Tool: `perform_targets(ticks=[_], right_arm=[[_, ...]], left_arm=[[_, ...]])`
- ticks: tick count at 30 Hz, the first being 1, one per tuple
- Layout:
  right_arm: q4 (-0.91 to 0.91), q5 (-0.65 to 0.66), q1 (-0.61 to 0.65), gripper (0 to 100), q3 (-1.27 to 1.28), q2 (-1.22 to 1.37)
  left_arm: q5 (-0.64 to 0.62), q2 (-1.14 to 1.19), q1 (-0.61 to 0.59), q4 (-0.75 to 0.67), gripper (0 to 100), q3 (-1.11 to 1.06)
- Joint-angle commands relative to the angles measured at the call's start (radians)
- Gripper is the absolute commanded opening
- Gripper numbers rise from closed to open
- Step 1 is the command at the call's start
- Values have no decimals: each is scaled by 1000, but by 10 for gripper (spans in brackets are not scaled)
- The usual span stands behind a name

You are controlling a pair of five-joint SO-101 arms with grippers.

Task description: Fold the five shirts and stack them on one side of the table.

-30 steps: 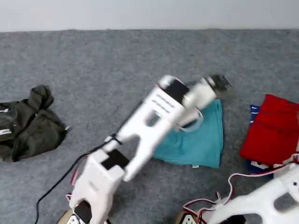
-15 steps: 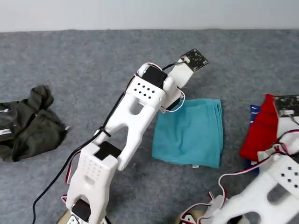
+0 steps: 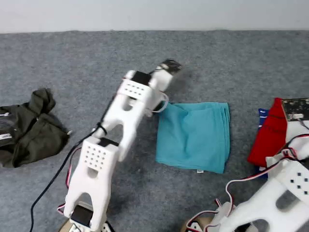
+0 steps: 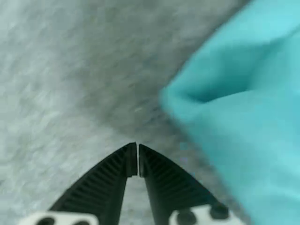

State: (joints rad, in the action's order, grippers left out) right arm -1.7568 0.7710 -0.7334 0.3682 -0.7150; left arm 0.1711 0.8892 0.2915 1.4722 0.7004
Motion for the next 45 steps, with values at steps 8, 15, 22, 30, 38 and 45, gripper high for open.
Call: perform_targets(ticks=[8, 15, 22, 30, 38, 45], right_arm=[[-36, -8, 5, 13, -6, -19], [-36, -8, 4, 13, -6, -19], [-38, -8, 4, 12, -6, -19], [-38, -6, 8, 13, -6, -18], [-36, -14, 82, 14, -11, -12], [35, -186, 349, 15, -8, -5]], left_arm=[[-6, -14, 87, 288, 15, 381], [-2, -32, 255, 282, 15, 378], [2, 120, 135, 193, 15, 341], [44, 178, 84, 241, 15, 426], [41, 64, 126, 285, 15, 539], [41, -160, 43, 285, 15, 366]])
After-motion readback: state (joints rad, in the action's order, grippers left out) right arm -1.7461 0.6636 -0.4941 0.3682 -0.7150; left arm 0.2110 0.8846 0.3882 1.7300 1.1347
